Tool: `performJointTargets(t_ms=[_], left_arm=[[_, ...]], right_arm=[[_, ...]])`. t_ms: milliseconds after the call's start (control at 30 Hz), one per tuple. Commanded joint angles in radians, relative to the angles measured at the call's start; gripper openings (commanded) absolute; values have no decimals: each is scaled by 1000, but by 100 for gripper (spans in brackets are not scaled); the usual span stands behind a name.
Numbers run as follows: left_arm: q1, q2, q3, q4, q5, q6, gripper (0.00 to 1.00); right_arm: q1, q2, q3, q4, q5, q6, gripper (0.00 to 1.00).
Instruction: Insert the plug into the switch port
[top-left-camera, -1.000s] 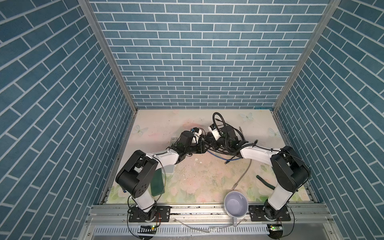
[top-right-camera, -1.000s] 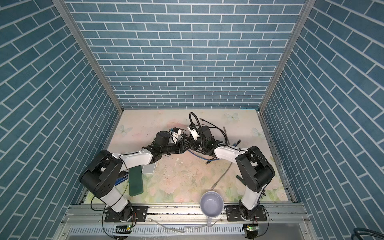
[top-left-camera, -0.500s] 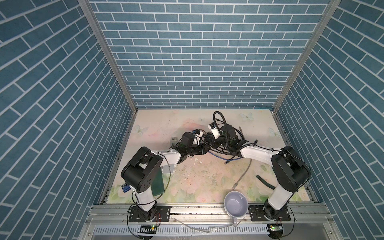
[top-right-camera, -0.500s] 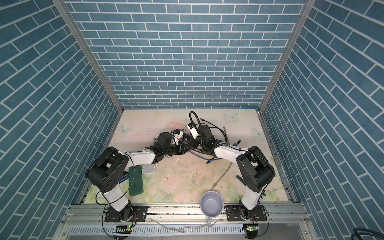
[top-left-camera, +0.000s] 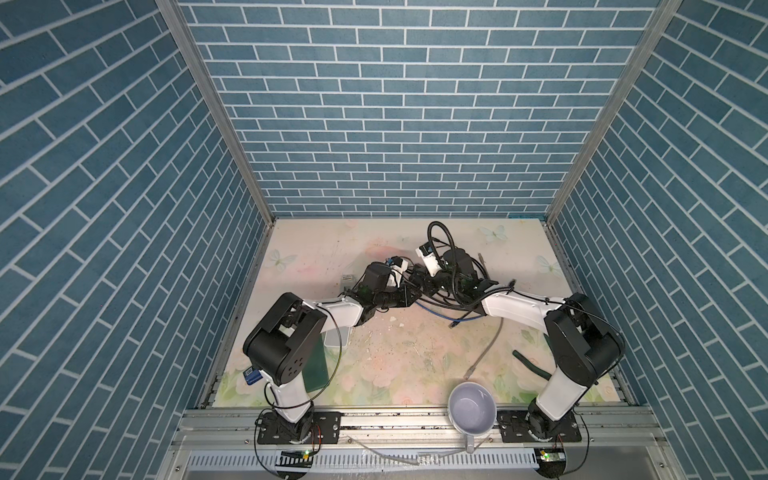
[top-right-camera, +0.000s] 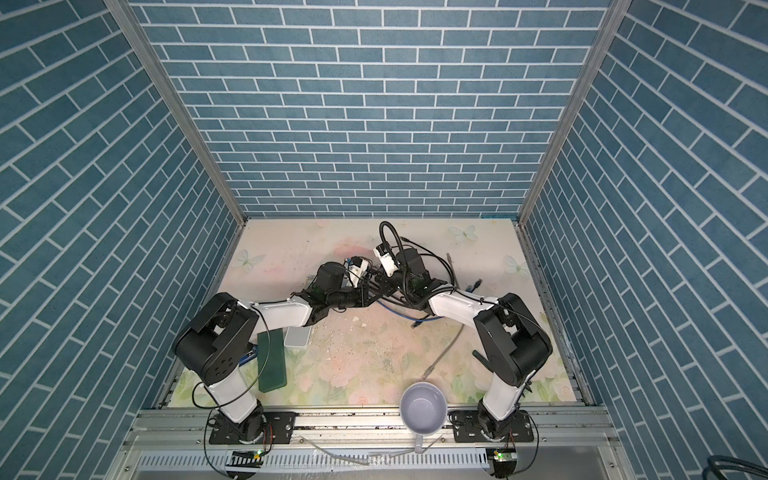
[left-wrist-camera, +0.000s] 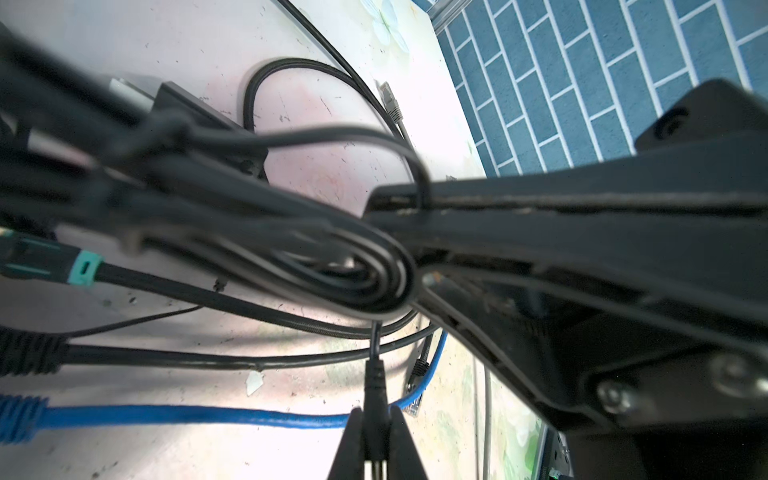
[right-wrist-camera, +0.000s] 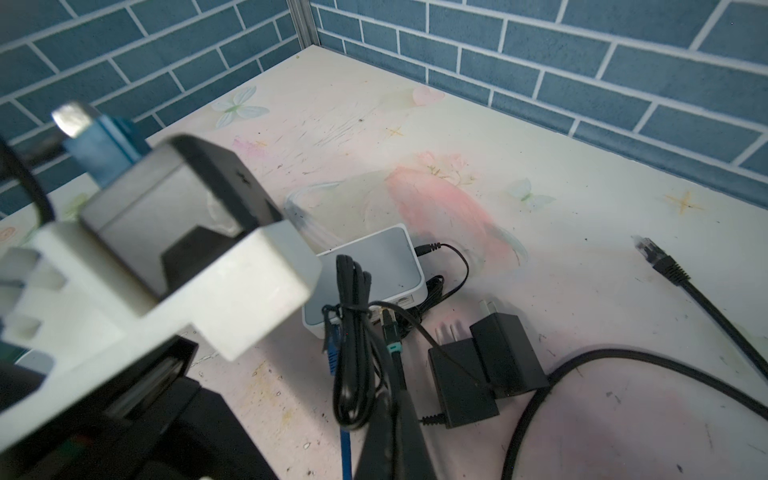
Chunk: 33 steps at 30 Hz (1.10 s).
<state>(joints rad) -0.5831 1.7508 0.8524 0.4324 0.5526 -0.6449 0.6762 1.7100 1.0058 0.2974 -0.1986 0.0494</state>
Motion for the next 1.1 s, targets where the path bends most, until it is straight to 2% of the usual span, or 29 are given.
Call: performJointTargets(t_ms=[0,33,100,200,400,633,800,1067], left_arm=[[-4,22,9,24,10,19,4],[-3,22,4,32,10,20,4],[-3,18,-10,55,8,24,4],[-3,5,-37,89,-8,38,4],[-3,-33,-101,159,-74,86,4],[-3,-32,-151,309,-114,105,5],[-3,-6,-151,393,-117,103,6],[-4,28,-143,446,-122,94,7]], right_arm=[[2,-38,49,-34,-1,45,0],[0,-37,64,-63,10,65,1],[-15,-35,91,-134,42,127,16],[-71,-41,106,-224,41,266,26],[-166,-76,62,-244,-79,499,29],[-169,-56,74,-260,-188,583,33],[-159,-40,53,-167,-255,653,33],[-135,-20,42,-91,-291,722,30]])
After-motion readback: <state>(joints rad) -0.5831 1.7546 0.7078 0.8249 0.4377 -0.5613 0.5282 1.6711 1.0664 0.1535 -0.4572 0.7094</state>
